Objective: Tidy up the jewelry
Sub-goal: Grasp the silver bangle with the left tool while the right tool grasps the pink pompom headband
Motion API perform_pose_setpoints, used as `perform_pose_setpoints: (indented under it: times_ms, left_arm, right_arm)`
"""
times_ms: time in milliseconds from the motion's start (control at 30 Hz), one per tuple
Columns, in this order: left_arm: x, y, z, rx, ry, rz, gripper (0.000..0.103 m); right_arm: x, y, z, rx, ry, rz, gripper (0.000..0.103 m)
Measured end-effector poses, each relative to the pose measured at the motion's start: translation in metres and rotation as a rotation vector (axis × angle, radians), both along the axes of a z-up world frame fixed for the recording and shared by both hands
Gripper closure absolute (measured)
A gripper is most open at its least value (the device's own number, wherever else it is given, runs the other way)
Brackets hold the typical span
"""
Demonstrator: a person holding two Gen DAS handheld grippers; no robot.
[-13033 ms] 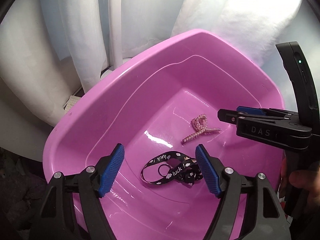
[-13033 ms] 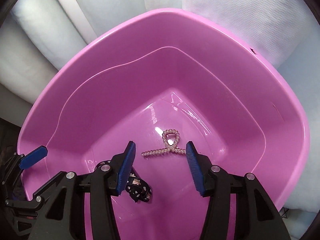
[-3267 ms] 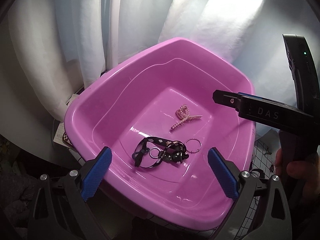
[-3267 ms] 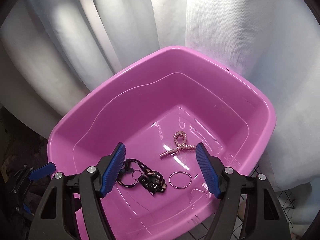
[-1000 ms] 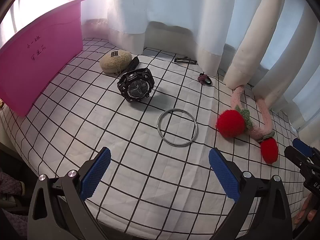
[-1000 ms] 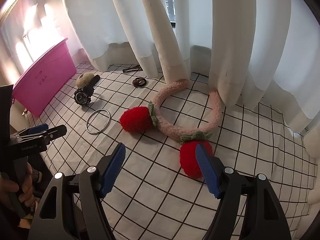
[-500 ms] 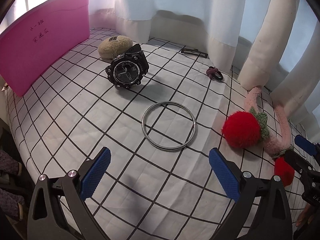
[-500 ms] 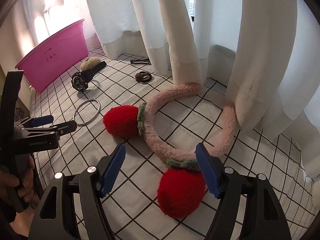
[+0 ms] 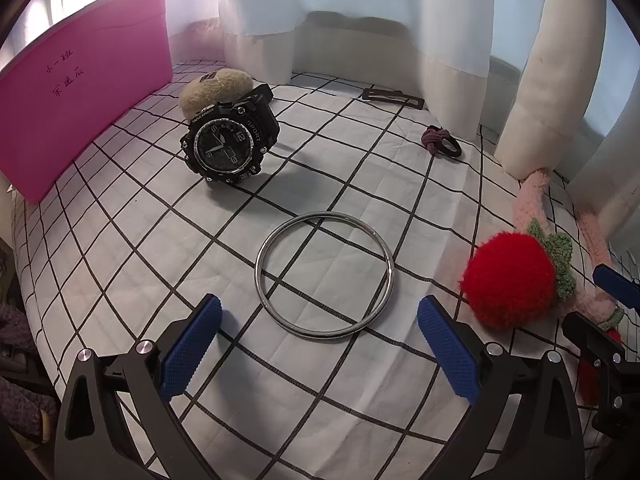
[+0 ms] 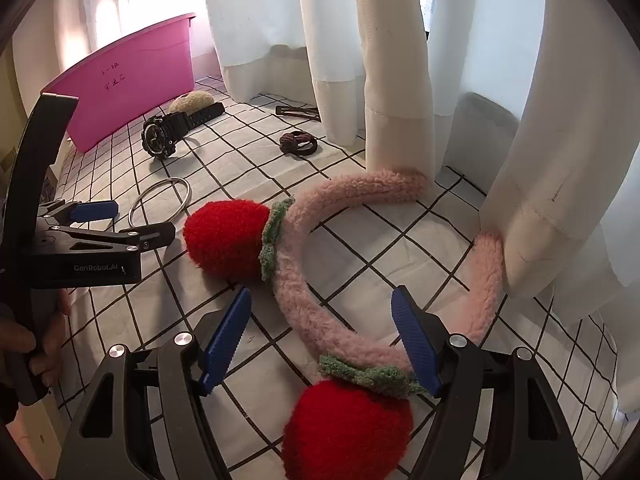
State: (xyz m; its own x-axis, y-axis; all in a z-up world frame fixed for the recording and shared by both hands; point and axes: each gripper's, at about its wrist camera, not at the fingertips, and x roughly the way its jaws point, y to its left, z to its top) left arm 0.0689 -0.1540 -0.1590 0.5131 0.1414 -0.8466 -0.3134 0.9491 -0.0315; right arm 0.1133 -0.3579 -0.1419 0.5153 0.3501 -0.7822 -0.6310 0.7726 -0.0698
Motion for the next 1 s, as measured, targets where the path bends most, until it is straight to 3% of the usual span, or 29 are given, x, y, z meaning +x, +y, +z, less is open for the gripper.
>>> perform_pose_setpoints:
  times_ms: [400,767,833,933,1000]
  left_arm:
    - [0.024,0.015,-0.001,0.019,0.009,0.028,0.005]
    - [0.020,0.008,-0.002,0.024,-0.006,0.029,0.008]
    - [0.019,0.005,-0.001,0.026,-0.014,0.017,0.015]
    - [0.018,-0.001,0.001,0.028,-0.031,-0.005,0.028]
    - [0.017,-0.002,0.001,0.028,-0.037,-0.009,0.031]
  right_arm:
    - [0.019,0.009,-0.014,-0.035,0.027,0.005,0.034]
    - [0.015,0.015,-0.018,-0.057,0.014,0.021,0.035]
    - [0.011,0.016,-0.018,-0.044,0.022,0.051,0.050]
    - [0.005,0.021,-0.017,-0.048,0.011,0.079,0.065]
    - [0.003,0.022,-0.017,-0.044,0.015,0.087,0.070]
